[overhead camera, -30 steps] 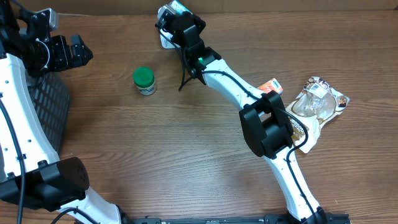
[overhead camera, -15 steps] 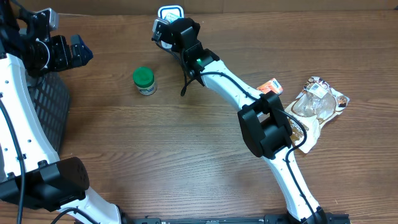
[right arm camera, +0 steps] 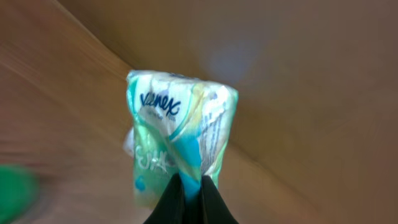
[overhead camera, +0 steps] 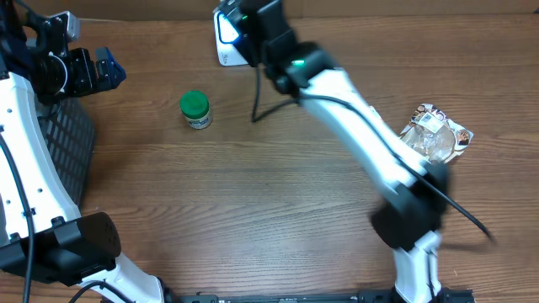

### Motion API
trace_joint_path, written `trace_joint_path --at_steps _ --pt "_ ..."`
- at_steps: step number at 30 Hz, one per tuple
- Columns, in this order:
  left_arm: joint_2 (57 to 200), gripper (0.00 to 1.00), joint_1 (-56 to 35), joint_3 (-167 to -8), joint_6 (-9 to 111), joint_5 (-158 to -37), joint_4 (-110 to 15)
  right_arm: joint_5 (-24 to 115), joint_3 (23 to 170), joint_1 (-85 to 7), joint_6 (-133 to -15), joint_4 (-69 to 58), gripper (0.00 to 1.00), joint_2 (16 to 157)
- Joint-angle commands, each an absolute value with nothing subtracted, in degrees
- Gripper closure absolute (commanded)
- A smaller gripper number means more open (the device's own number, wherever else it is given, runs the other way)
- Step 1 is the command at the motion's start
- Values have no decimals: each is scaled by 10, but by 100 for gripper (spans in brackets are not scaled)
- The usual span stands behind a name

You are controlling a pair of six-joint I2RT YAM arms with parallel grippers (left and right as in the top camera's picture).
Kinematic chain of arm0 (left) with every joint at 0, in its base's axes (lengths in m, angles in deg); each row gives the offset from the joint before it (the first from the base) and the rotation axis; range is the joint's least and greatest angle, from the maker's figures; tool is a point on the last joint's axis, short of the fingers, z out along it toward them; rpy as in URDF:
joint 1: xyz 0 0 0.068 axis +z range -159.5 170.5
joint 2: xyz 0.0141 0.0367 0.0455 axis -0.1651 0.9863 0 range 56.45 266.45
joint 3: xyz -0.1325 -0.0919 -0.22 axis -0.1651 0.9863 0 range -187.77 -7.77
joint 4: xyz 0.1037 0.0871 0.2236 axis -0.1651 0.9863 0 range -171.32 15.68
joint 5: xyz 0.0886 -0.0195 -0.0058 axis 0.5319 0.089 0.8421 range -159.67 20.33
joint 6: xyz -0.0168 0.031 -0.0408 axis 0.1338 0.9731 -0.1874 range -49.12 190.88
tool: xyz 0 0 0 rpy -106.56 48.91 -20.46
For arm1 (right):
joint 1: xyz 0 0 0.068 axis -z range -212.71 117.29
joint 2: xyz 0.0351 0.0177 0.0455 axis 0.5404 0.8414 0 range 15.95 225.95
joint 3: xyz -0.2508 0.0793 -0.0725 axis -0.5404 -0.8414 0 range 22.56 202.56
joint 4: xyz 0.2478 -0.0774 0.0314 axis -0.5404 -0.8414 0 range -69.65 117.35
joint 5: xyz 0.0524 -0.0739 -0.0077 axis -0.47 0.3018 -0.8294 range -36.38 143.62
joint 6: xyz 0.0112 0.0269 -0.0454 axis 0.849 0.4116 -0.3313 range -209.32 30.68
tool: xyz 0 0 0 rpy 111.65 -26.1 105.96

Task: Scan the item barcode
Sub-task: 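Carry the green-white pack right and release it beside the orange pack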

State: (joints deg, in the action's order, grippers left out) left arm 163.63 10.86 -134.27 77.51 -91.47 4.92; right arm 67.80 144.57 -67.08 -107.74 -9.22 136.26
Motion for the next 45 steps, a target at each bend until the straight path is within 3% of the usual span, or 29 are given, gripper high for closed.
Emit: trace_joint_path --at_steps 1,6,10,15,27,30,31,32,34,41,45 --pt "1625 0 111 -1354 786 -915 50 644 1451 -653 -831 -217 96 1234" --pt "1625 0 111 -1354 786 -915 50 645 1451 -598 -652 -473 96 1172" --pt "1625 0 111 -1354 786 -915 50 637 1430 -537 -602 -584 96 1178" --pt "1625 1 111 -1354 786 -915 50 623 1331 -475 -602 -546 96 1180" --pt "1625 0 111 -1354 786 -915 50 469 1053 -358 -628 -297 96 1180" --pt "1625 1 111 -1354 786 -915 50 459 1016 -349 -642 -267 77 1180" --pt "1625 0 111 -1354 786 -915 50 459 1014 -348 -646 -268 68 1180" --pt "1625 1 111 -1354 786 -915 50 454 1014 -348 -679 -268 52 1180" --pt "1625 0 111 -1354 786 -915 50 453 1022 -349 -706 -276 39 1180" --pt "1625 0 111 -1354 786 -915 50 428 1169 -372 -789 -373 11 1181" --pt "1625 1 111 -1354 786 -915 50 462 1326 -462 -803 -388 4 1219"
